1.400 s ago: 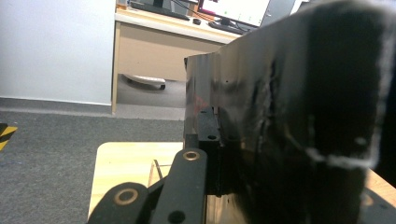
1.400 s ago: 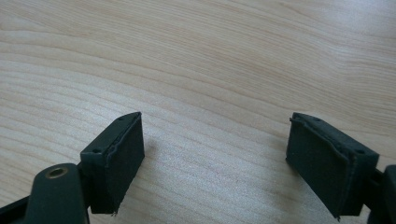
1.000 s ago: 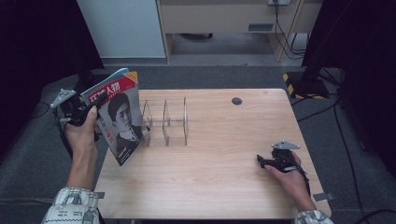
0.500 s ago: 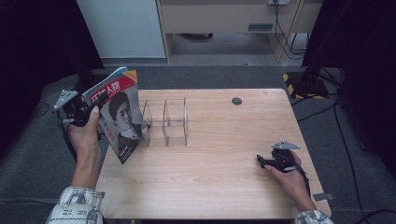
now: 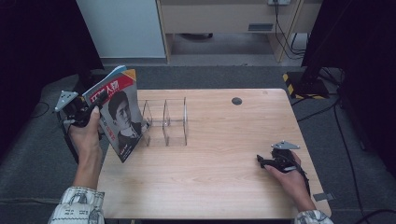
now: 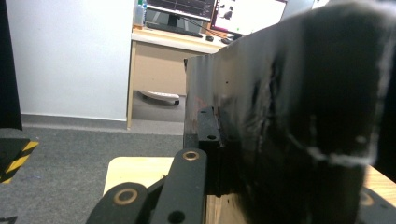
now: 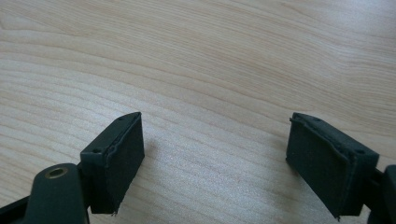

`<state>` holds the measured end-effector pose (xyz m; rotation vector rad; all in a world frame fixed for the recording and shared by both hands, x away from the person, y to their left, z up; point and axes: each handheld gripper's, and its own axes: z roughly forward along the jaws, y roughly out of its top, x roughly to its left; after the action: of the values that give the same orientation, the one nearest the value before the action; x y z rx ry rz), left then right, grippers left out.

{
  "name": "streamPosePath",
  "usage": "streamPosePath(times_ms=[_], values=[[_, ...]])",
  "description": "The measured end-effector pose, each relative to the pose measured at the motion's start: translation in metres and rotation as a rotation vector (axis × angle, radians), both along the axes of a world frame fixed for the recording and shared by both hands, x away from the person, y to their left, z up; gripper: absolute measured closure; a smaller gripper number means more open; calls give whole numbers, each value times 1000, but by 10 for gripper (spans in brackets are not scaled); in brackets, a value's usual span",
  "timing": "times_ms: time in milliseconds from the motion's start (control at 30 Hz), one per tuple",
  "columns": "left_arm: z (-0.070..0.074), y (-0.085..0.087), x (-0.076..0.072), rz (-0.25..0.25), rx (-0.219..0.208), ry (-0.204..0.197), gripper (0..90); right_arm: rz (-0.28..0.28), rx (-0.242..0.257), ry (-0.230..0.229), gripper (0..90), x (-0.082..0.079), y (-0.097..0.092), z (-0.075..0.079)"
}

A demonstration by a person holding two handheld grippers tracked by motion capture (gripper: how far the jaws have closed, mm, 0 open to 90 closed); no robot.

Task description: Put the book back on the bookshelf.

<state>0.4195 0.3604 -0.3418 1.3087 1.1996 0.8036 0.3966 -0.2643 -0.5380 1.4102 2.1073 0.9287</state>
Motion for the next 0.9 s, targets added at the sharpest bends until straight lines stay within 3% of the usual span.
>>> streamPosePath(times_ms=[333,533,900], values=[[-2,-7,0,0,44,-30,860,0,1,0,194,0,0,0],[-9,-12,2,-2,34,-36,859,1,0,2,194,-1,0,0],[-24,-16,-2,-24,7,-86,859,3,0,-2,193,-1,1,0]])
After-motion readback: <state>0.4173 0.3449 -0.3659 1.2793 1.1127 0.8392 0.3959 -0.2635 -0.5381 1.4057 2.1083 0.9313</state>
